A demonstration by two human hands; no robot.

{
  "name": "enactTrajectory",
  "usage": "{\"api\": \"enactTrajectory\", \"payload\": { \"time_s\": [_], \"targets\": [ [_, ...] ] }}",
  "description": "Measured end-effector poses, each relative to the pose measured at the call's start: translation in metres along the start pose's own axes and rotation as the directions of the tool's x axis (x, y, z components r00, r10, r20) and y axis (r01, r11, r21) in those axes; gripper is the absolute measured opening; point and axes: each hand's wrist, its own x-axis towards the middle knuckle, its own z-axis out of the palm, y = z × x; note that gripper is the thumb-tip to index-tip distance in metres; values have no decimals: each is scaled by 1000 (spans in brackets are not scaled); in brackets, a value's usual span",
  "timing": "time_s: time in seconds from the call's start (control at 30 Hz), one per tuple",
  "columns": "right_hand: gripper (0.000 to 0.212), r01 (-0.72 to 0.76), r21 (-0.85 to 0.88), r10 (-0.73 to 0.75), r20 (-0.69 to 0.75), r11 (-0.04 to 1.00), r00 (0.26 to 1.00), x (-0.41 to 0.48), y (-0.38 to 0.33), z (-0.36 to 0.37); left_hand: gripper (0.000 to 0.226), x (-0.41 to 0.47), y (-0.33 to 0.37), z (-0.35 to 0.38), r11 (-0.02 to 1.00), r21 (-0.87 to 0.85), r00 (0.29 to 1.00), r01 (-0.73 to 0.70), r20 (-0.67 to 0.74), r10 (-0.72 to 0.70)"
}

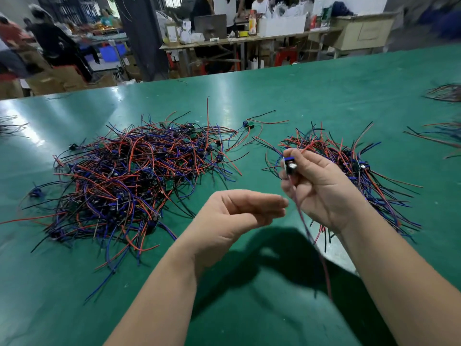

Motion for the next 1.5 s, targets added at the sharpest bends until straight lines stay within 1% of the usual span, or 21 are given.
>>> {"api": "enactTrajectory", "payload": {
  "time_s": [0.07, 0.13, 0.23, 0.3, 0.4, 0.47, 0.53, 0.63, 0.7, 0.77, 0.83, 0.9, 0.93, 1.0, 1.1, 1.13, 1.2, 1.3, 1.4, 1.43, 1.5],
  "targets": [
    [7, -30, -83, 34, 48, 996, 998, -1, -3, -4, 32, 1, 4, 0, 995, -57, 995, 78, -59, -82],
    [4, -48, -260, 73, 86, 964, 994, -3, -2, -6, 14, 3, 5, 1, 987, -105, 982, 120, -135, -134],
    [7, -3, -534, 98, 150, 845, 984, -5, 5, -6, 25, 3, 2, 7, 995, -7, 966, 104, -236, -102],
    [8, 25, -612, 69, 129, 791, 989, -5, 7, -5, 21, 3, 0, 10, 994, 36, 956, 108, -279, -94],
    [12, 16, -554, -20, -2, 832, 1000, -1, 2, -8, 15, 3, -1, 9, 982, 8, 943, 188, -282, -178],
    [12, 19, -449, -86, -130, 893, 988, 2, -7, -12, 7, 1, -2, 10, 960, 8, 940, 281, -203, -274],
    [11, 66, -333, -159, -259, 940, 953, 4, -16, -17, 9, -1, -5, 12, 938, 44, 933, 343, -128, -335],
    [11, 185, -184, -244, -382, 965, 891, 5, -18, -20, 6, 0, -6, 10, 936, 63, 933, 347, -127, -337],
    [7, 280, -153, -319, -410, 948, 854, 7, -15, -19, 13, 2, -6, 8, 946, 30, 929, 324, -198, -312],
    [22, 320, -327, -434, -379, 889, 817, 7, -13, -18, 22, 6, -6, 4, 956, -81, 899, 283, -325, -294],
    [27, 311, -589, -493, -175, 746, 852, 2, -7, -13, 25, 9, -7, 0, 958, -169, 857, 232, -432, -283],
    [24, 306, -792, -370, 110, 528, 923, -5, 6, -5, 20, 11, -7, 0, 965, -174, 841, 198, -475, -258],
    [21, 329, -855, -294, 220, 400, 930, -9, 15, -2, 19, 11, -8, 0, 970, -167, 842, 178, -484, -238],
    [15, 420, -889, -252, 371, 183, 894, -13, 28, 2, 18, 11, -9, 1, 976, -172, 849, 131, -490, -200],
    [17, 477, -879, -302, 449, 20, 841, -12, 27, 0, 31, 11, -6, 6, 970, -229, 873, 78, -454, -178],
    [18, 479, -877, -314, 459, -15, 831, -12, 25, -1, 38, 11, -5, 7, 967, -242, 877, 77, -445, -181],
    [18, 479, -878, -343, 457, -23, 821, -11, 23, -2, 50, 11, -3, 8, 962, -250, 879, 108, -429, -210],
    [13, 454, -889, -422, 392, 55, 818, -12, 23, 0, 58, 11, -1, 7, 944, -300, 896, 140, -367, -250],
    [7, 415, -900, -493, 302, 136, 816, -10, 13, -2, 62, 9, 3, 6, 931, -338, 925, 133, -295, -240],
    [6, 406, -906, -535, 285, 120, 795, -9, 7, -5, 63, 8, 5, 4, 930, -343, 930, 134, -280, -238],
    [7, 347, -938, -634, 259, 15, 728, -6, -9, -14, 60, 8, 6, 1, 931, -344, 923, 122, -306, -235]
  ]
}}
